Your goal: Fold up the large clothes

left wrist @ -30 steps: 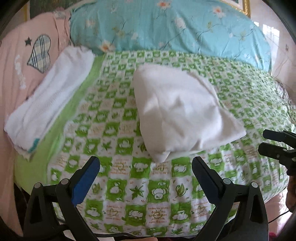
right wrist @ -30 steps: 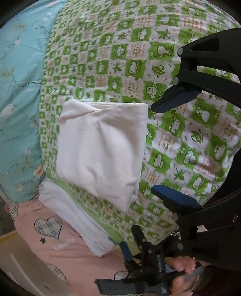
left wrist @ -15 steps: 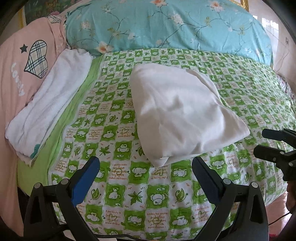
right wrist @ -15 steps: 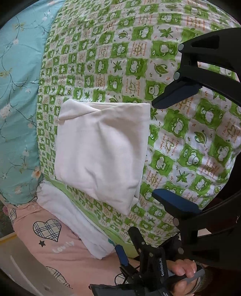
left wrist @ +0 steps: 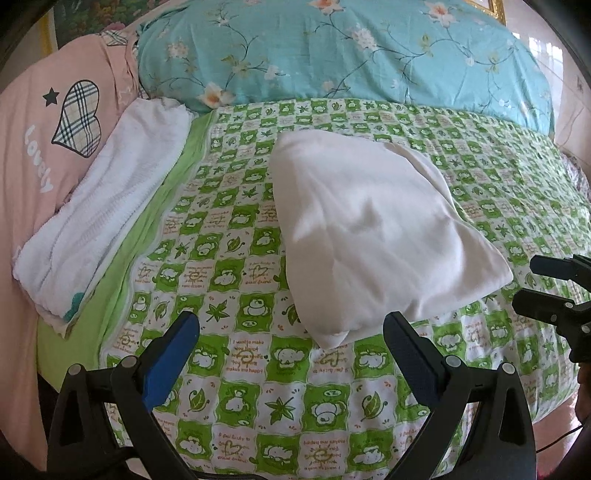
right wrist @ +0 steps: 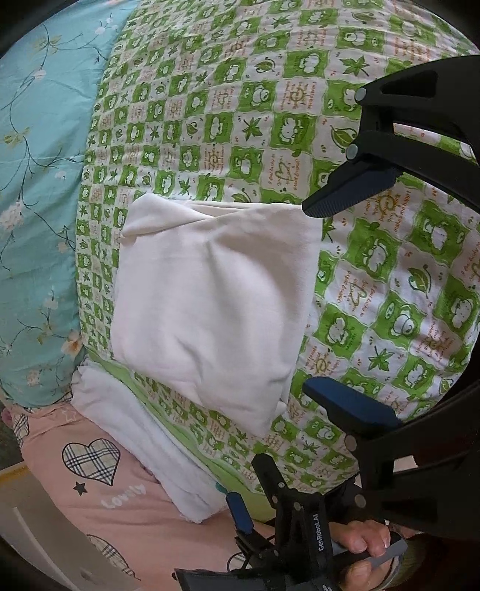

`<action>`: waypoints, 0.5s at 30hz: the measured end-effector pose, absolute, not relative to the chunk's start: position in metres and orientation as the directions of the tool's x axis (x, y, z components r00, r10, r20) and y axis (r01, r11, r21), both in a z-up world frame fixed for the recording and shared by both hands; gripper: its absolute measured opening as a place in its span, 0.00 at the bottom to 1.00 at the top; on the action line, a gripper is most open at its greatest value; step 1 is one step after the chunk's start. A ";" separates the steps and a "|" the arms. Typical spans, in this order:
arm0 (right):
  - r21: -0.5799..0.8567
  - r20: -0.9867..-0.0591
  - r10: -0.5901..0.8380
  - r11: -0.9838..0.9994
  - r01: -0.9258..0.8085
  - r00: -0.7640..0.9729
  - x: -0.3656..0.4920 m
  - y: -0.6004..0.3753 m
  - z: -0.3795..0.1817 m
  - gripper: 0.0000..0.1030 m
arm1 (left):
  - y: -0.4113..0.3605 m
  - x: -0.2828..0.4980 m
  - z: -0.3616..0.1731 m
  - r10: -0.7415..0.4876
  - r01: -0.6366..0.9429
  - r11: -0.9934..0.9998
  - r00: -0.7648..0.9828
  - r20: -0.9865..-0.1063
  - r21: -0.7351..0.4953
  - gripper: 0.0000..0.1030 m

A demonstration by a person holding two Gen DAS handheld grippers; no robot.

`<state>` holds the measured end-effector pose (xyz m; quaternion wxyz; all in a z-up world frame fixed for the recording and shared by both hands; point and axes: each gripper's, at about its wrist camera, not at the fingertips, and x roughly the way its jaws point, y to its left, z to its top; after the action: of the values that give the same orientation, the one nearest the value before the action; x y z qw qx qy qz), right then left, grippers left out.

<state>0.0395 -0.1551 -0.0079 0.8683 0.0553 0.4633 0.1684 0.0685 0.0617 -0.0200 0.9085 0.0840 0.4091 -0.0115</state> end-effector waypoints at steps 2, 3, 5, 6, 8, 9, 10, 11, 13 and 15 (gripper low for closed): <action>0.252 -0.784 0.346 0.936 -0.244 0.516 0.042 -0.154 -0.007 0.85 | 0.061 0.069 -0.019 0.049 0.087 0.986 0.666 -0.744 0.142 0.97; 0.252 -0.783 0.346 0.936 -0.246 0.516 0.043 -0.154 -0.006 0.85 | 0.062 0.069 -0.019 0.048 0.088 0.986 0.666 -0.744 0.142 0.97; 0.251 -0.782 0.348 0.935 -0.250 0.517 0.044 -0.152 -0.005 0.85 | 0.062 0.070 -0.019 0.050 0.088 0.986 0.667 -0.743 0.145 0.97; 0.250 -0.781 0.348 0.935 -0.252 0.518 0.045 -0.151 -0.004 0.85 | 0.061 0.070 -0.018 0.051 0.087 0.985 0.668 -0.743 0.146 0.97; 0.247 -0.779 0.350 0.934 -0.258 0.521 0.045 -0.149 -0.001 0.85 | 0.061 0.071 -0.016 0.049 0.089 0.985 0.670 -0.741 0.145 0.97; 0.245 -0.778 0.350 0.934 -0.260 0.522 0.046 -0.148 0.000 0.85 | 0.061 0.071 -0.015 0.048 0.090 0.985 0.672 -0.739 0.146 0.97; 0.245 -0.777 0.350 0.934 -0.261 0.523 0.046 -0.147 0.001 0.85 | 0.060 0.072 -0.014 0.049 0.090 0.985 0.673 -0.738 0.147 0.97; 0.245 -0.776 0.351 0.933 -0.263 0.525 0.047 -0.147 0.002 0.85 | 0.059 0.072 -0.013 0.049 0.089 0.985 0.674 -0.737 0.148 0.97; 0.245 -0.774 0.351 0.933 -0.262 0.527 0.047 -0.146 0.003 0.85 | 0.058 0.072 -0.012 0.049 0.090 0.985 0.676 -0.735 0.149 0.97; 0.244 -0.773 0.352 0.933 -0.264 0.528 0.049 -0.145 0.004 0.85 | 0.057 0.072 -0.011 0.050 0.089 0.985 0.677 -0.735 0.149 0.97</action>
<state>0.0487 -0.1454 0.0044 0.8727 0.0484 0.4526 0.1766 0.0723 0.0574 -0.0112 0.9115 0.0866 0.4019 -0.0106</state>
